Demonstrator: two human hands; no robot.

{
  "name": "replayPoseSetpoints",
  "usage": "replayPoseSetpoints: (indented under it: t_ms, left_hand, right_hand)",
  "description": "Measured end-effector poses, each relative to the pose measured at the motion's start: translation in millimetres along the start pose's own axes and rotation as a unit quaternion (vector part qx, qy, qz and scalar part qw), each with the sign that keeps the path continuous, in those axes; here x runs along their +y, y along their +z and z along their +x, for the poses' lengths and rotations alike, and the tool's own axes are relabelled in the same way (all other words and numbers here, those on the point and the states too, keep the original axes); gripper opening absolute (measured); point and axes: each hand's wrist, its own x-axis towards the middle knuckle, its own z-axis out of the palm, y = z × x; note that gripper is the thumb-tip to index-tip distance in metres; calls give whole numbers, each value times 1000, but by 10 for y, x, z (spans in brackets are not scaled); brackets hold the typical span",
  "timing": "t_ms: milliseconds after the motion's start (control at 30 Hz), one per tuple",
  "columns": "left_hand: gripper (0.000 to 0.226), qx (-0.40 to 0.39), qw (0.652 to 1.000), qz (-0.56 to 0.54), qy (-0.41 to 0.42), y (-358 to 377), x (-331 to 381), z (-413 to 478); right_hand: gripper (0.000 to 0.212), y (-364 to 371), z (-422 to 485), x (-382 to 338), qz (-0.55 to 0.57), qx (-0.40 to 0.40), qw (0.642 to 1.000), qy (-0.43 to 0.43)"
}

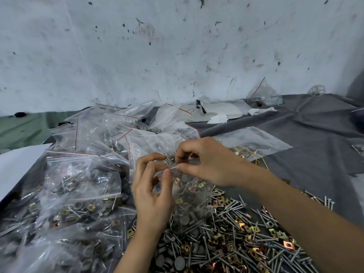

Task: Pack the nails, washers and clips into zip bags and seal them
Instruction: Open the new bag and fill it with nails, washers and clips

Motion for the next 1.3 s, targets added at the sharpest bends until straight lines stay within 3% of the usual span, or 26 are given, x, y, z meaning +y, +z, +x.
replayPoseSetpoints:
  t_ms: [300, 500, 800, 1033, 1300]
  left_hand:
    - [12, 4, 1000, 7, 4, 23, -38, -18]
    - [16, 3, 1000, 12, 2, 22, -52, -22]
    - [10, -3, 1000, 0, 1, 28, -35, -27]
    - [13, 22, 999, -9, -25, 9, -74, -15]
    - [13, 13, 1000, -6, -27, 16, -88, -19]
  right_hand:
    - [14, 34, -56, 121, 15, 25, 1000, 4]
    - [39, 46, -101, 188, 50, 35, 997, 38]
    - [44, 62, -103, 216, 45, 58, 996, 47]
    - [42, 50, -149, 318, 172, 64, 982, 38]
    - [37, 40, -196, 359, 185, 73, 980, 21]
